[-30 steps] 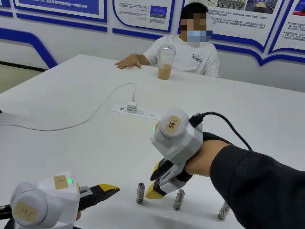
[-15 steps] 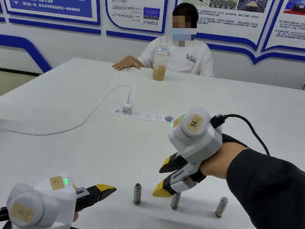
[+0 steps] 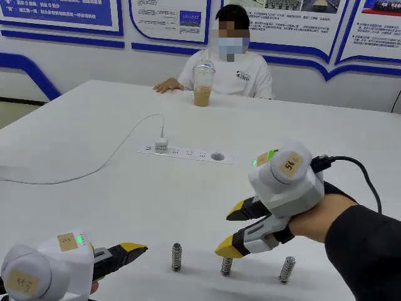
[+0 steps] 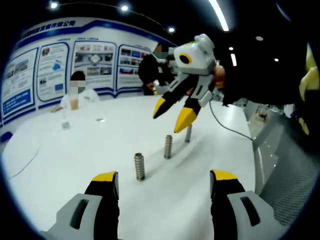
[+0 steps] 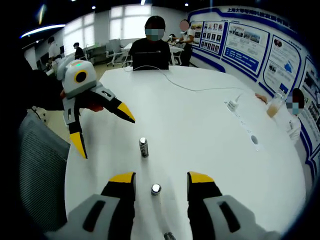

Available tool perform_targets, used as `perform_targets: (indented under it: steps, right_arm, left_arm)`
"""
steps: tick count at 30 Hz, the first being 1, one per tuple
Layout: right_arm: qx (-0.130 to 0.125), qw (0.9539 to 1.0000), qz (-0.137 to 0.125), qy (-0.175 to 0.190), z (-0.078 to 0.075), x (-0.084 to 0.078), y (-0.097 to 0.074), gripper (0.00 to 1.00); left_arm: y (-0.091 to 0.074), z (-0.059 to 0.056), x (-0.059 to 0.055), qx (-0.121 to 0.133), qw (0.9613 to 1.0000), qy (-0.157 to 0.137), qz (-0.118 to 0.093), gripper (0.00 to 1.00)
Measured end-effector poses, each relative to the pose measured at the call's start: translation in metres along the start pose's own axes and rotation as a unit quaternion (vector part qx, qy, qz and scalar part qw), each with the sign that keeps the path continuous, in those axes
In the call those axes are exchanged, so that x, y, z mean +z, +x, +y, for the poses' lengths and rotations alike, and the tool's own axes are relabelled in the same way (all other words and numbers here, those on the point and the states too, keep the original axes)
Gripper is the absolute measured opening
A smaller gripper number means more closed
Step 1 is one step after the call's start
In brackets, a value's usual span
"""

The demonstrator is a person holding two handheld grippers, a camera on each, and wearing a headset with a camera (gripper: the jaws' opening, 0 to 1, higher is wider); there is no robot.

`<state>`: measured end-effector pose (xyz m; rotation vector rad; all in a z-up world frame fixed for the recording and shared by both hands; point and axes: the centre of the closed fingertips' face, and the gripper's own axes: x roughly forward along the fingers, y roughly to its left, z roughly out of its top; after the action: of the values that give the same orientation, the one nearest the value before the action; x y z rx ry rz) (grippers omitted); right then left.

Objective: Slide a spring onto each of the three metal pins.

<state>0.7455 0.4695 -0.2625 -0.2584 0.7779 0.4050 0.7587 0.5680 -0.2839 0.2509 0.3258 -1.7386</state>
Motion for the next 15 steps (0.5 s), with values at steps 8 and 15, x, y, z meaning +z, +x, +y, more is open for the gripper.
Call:
perform_targets:
  steps: [8, 15]
  right_arm:
    - [-0.026, 0.999, -0.028, 0.024, -0.009, -0.01, -0.02, 0.45]
    - [-0.049, 0.9971, -0.043, 0.04, -0.015, -0.022, -0.039, 0.48]
  left_arm:
    - [0.001, 0.001, 0.001, 0.001, 1.0, -0.001, 0.0, 0.76]
    - [0.001, 0.003, 0.002, 0.004, 1.0, -0.002, -0.001, 0.77]
